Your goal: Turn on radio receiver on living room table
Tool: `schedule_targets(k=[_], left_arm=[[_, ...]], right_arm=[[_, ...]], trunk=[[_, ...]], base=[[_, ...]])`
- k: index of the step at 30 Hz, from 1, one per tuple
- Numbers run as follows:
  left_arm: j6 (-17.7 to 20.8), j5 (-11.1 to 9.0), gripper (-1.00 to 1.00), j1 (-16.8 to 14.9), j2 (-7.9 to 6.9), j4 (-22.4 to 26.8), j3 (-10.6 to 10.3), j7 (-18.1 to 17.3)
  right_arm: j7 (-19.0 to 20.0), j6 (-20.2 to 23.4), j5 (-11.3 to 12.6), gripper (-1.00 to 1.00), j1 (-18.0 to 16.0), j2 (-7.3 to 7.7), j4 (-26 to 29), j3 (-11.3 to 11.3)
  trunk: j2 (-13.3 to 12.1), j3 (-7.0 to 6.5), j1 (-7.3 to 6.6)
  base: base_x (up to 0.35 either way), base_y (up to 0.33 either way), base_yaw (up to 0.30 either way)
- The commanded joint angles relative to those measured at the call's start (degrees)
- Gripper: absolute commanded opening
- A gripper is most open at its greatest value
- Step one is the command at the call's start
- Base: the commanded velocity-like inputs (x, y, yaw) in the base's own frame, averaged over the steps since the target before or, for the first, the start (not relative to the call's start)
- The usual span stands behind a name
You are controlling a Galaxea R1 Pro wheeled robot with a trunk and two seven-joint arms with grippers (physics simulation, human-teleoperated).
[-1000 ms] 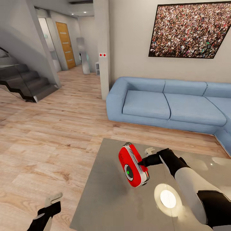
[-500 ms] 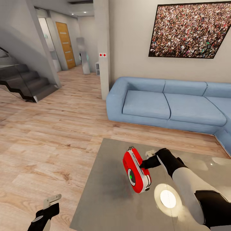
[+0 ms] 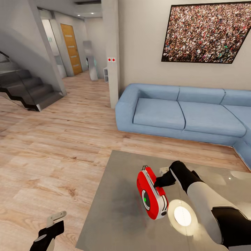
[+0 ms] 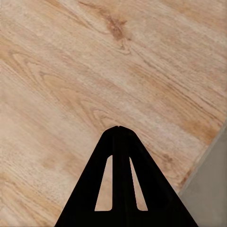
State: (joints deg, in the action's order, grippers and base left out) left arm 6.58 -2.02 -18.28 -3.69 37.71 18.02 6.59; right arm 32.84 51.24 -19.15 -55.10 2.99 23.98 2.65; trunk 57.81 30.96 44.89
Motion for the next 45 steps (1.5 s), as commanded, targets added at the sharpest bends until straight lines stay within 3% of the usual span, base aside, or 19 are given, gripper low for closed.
schedule_targets(k=[1, 11, 29, 37, 45], left_arm=[[0.0, 0.0, -1.00, 0.0, 0.00, 0.0, 0.0, 0.0], [0.2, -0.4, -1.00, 0.0, 0.00, 0.0, 0.1, -0.1], [-0.2, -0.6, -1.00, 0.0, 0.09, 0.1, 0.1, 0.0], [-1.7, -0.5, -1.00, 0.0, 0.17, 0.1, 0.1, 0.1], [-1.7, -0.1, -1.00, 0.0, 0.44, 0.0, -0.3, 0.3]], right_arm=[[0.0, 0.1, 0.4, -1.00, 0.0, 0.00, 0.0, 0.0], [-5.1, -0.2, 0.9, -1.00, 0.0, 0.06, -0.2, -0.1], [-4.5, -0.6, 1.3, -1.00, 0.0, 0.00, -0.6, -0.2], [-4.5, -0.7, 1.2, -1.00, 0.0, 0.00, -1.6, -0.2], [-4.5, -1.9, 1.3, -1.00, 0.0, -0.03, -1.8, -0.2]], trunk=[[0.0, 0.00, 0.00], [0.0, 0.00, 0.00], [0.0, 0.00, 0.00], [3.2, 1.43, 1.76], [3.2, 1.43, 1.76]], base=[[0.000, 0.000, 0.000], [0.000, 0.000, 0.000], [0.000, 0.000, 0.000], [0.000, 0.000, 0.000], [0.000, 0.000, 0.000]])
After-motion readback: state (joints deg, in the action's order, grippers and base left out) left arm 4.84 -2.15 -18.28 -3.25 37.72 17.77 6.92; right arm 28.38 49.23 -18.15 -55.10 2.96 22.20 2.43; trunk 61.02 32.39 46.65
